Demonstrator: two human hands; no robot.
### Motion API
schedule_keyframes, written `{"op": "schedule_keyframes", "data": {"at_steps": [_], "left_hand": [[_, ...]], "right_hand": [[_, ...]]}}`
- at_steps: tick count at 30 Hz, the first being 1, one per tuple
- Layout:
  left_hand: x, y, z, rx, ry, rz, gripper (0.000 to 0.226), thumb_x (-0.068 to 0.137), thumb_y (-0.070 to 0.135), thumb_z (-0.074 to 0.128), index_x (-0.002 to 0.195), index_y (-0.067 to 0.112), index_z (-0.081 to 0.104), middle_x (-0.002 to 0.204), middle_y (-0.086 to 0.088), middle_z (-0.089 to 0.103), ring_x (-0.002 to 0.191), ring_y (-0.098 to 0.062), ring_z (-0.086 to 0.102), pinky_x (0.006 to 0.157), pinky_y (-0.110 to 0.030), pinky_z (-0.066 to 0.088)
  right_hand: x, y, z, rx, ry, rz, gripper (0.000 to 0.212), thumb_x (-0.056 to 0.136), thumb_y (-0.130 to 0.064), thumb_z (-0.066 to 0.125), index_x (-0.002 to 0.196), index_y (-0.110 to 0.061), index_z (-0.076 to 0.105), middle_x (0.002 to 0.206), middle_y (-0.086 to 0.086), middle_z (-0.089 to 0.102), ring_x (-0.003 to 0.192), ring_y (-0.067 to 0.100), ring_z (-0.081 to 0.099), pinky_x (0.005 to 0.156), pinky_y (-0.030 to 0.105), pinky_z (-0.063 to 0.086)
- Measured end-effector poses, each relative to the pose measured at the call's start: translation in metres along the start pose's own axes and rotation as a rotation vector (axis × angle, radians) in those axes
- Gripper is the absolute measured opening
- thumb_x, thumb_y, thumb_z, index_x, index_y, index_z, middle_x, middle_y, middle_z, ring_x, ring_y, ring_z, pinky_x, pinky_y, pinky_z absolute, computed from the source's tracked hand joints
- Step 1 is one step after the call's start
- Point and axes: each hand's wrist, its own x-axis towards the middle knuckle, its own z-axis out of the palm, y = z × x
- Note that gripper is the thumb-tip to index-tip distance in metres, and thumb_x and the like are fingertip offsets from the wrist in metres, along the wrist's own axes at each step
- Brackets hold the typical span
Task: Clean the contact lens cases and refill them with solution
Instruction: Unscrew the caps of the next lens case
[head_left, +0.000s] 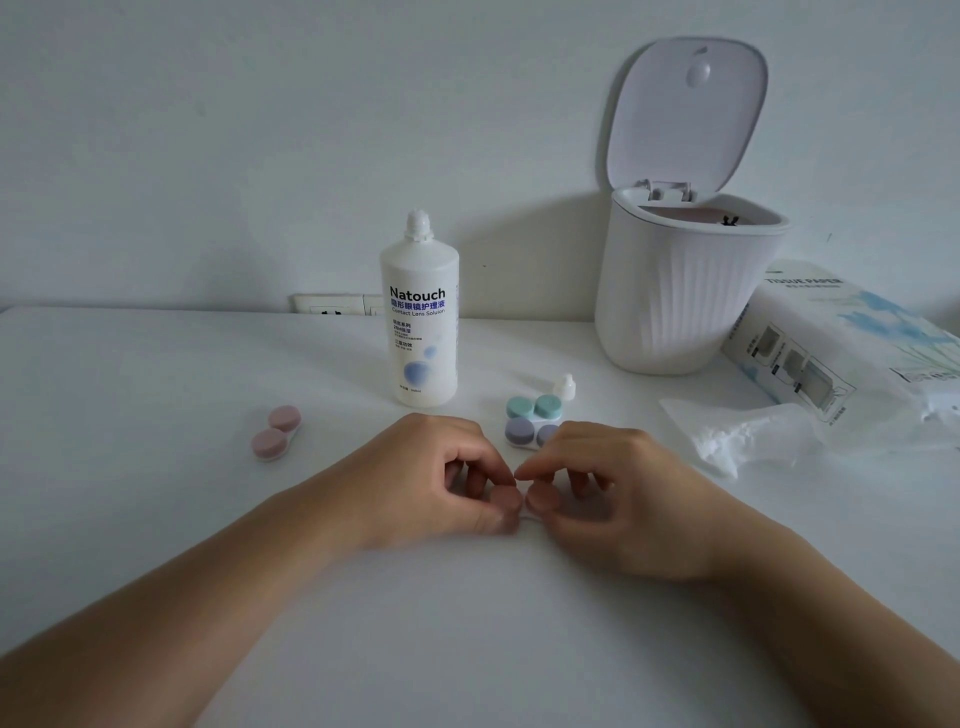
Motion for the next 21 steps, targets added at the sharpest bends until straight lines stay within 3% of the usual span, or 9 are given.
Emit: {"op": "schedule_keyframes", "data": {"at_steps": [6, 11, 13, 16, 21], "left_hand": [[0.0007, 0.0004, -0.0013, 0.011, -0.023, 0.007, 0.028, 0.065, 0.054, 0.079, 0.088, 0.040, 0.075, 0.077, 0.020, 0.059, 0.065, -0.003, 0.051, 0.059, -0.014, 0.040], [0.0013, 0.0007, -0.0010, 0.018, -0.015, -0.008, 0.019, 0.072, 0.040, 0.088, 0.086, 0.034, 0.077, 0.075, 0.020, 0.058, 0.064, -0.003, 0.051, 0.059, -0.012, 0.038], [0.0008, 0.0012, -0.0004, 0.021, -0.013, -0.012, 0.019, 0.072, 0.040, 0.088, 0.086, 0.034, 0.077, 0.076, 0.019, 0.059, 0.064, -0.003, 0.051, 0.060, -0.011, 0.038], [-0.0001, 0.0023, -0.0001, 0.004, -0.007, -0.017, 0.022, 0.068, 0.048, 0.081, 0.086, 0.035, 0.076, 0.077, 0.019, 0.060, 0.064, -0.002, 0.053, 0.060, -0.011, 0.039], [-0.0013, 0.0035, -0.0010, -0.011, -0.026, -0.024, 0.028, 0.065, 0.056, 0.073, 0.086, 0.038, 0.076, 0.082, 0.014, 0.064, 0.066, -0.003, 0.054, 0.061, -0.012, 0.041]], "right_hand": [[0.0019, 0.0016, 0.0013, -0.048, 0.038, 0.034, 0.019, 0.079, -0.030, 0.083, 0.095, -0.021, 0.077, 0.078, -0.018, 0.056, 0.074, -0.005, 0.055, 0.065, 0.009, 0.039], [0.0021, 0.0023, 0.0034, -0.035, 0.013, 0.009, 0.005, 0.082, -0.018, 0.079, 0.087, -0.020, 0.077, 0.076, -0.007, 0.058, 0.076, -0.005, 0.056, 0.066, 0.008, 0.037], [0.0017, 0.0028, 0.0037, -0.020, 0.010, 0.005, 0.009, 0.083, -0.014, 0.077, 0.090, -0.019, 0.077, 0.079, -0.007, 0.058, 0.073, 0.005, 0.057, 0.065, 0.013, 0.041], [0.0008, 0.0035, 0.0033, 0.031, 0.038, -0.005, 0.017, 0.086, -0.011, 0.073, 0.100, -0.019, 0.078, 0.083, -0.015, 0.058, 0.079, -0.005, 0.059, 0.066, 0.010, 0.040], [0.0007, 0.0099, -0.0027, 0.114, 0.141, 0.064, 0.017, 0.090, -0.021, 0.071, 0.103, -0.029, 0.078, 0.086, -0.012, 0.066, 0.073, 0.016, 0.060, 0.065, 0.012, 0.040]]}}
